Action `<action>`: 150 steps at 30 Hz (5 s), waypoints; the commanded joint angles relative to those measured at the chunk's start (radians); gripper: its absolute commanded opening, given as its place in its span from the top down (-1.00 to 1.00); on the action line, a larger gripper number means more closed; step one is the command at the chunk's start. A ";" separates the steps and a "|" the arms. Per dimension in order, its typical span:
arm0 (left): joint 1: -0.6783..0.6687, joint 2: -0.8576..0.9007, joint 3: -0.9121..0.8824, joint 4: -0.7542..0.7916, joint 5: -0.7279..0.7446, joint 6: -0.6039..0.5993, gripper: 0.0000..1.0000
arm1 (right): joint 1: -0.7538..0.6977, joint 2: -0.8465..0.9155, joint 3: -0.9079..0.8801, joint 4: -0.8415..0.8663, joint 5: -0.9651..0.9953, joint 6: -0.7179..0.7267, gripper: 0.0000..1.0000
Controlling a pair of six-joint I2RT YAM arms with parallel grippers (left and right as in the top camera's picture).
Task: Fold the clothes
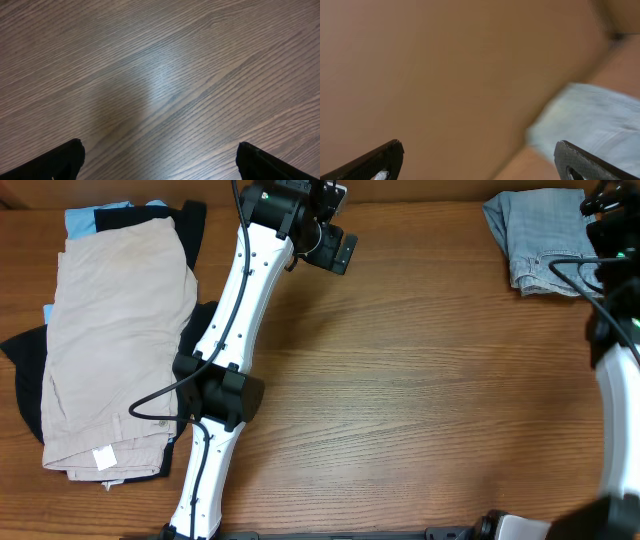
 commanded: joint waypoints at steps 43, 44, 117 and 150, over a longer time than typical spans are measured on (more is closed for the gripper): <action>0.006 0.005 0.010 0.003 -0.006 -0.013 -0.99 | 0.340 -0.640 -0.358 -0.278 0.082 -0.306 -1.00; 0.006 0.005 0.010 0.003 -0.007 -0.013 -0.99 | 0.340 -0.683 -0.412 -0.240 0.082 -0.327 -1.00; 0.006 -0.031 0.010 -0.039 -0.083 -0.009 -1.00 | 0.383 -1.433 -1.271 -0.073 0.142 -0.465 -1.00; 0.409 -1.607 -2.063 1.154 0.011 -0.006 -1.00 | 0.383 -1.433 -1.271 -0.074 0.142 -0.465 -1.00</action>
